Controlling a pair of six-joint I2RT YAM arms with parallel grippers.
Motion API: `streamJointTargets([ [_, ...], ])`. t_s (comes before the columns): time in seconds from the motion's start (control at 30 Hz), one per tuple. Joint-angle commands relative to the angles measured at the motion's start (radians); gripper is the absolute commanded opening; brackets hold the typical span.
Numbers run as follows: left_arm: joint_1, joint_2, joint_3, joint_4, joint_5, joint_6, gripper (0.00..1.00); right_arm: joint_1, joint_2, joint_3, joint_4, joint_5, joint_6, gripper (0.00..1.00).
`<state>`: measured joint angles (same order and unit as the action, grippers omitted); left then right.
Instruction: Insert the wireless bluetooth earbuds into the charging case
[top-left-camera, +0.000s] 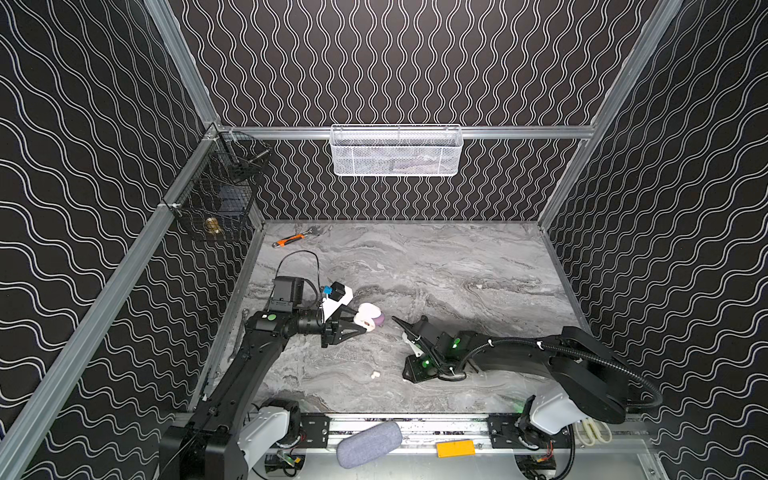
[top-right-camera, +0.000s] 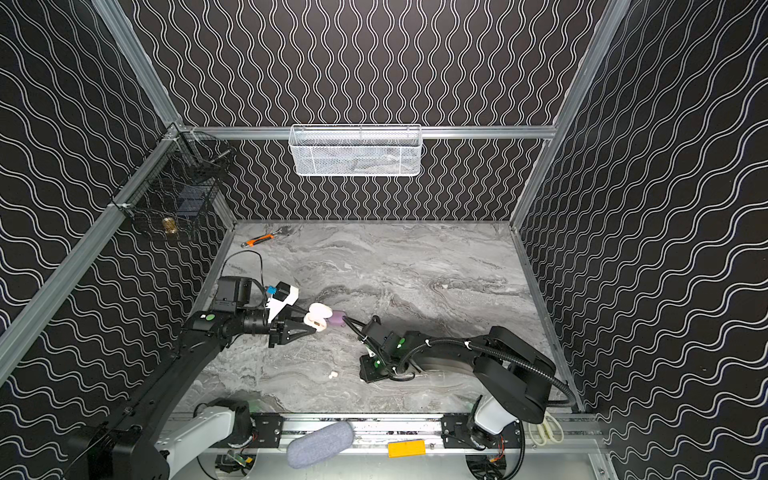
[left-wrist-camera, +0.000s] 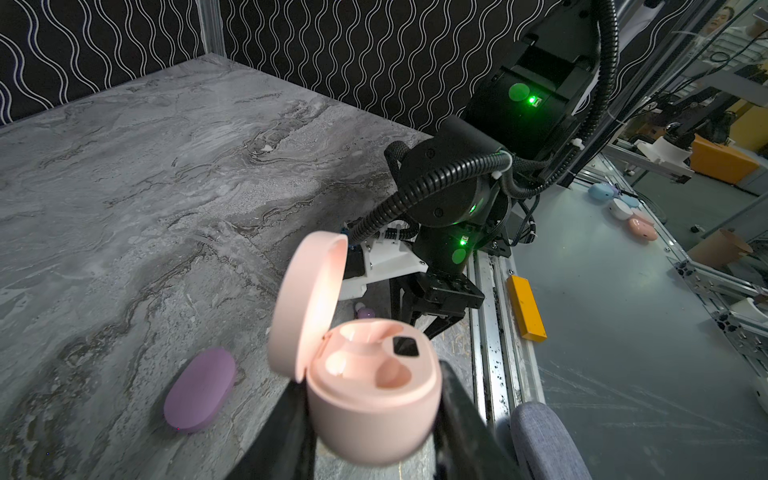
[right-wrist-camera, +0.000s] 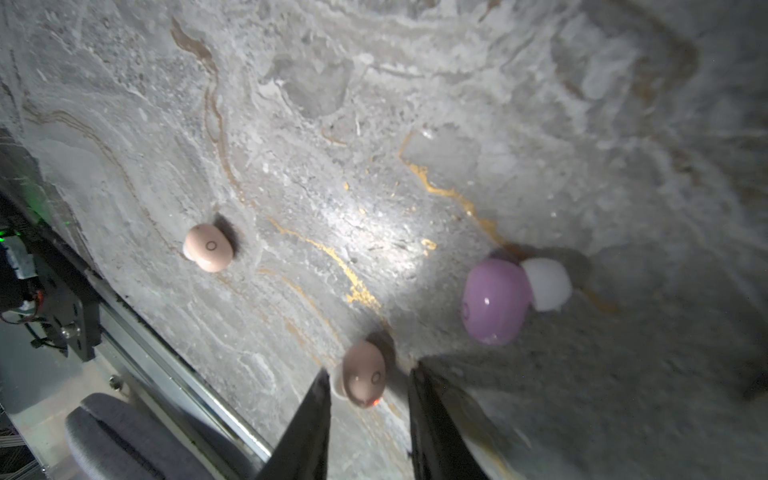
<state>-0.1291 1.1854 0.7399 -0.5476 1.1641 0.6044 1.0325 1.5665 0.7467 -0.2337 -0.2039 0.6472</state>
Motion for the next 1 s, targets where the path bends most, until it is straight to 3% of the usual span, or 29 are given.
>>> streamJointTargets([
  [0.0, 0.002, -0.002, -0.002, 0.018, 0.011, -0.003, 0.04, 0.0, 0.004, 0.004, 0.0, 0.001, 0.009, 0.33],
  [0.97, 0.002, 0.009, 0.0, 0.018, 0.012, -0.002, 0.04, 0.003, 0.026, -0.005, 0.026, 0.006, 0.002, 0.18],
])
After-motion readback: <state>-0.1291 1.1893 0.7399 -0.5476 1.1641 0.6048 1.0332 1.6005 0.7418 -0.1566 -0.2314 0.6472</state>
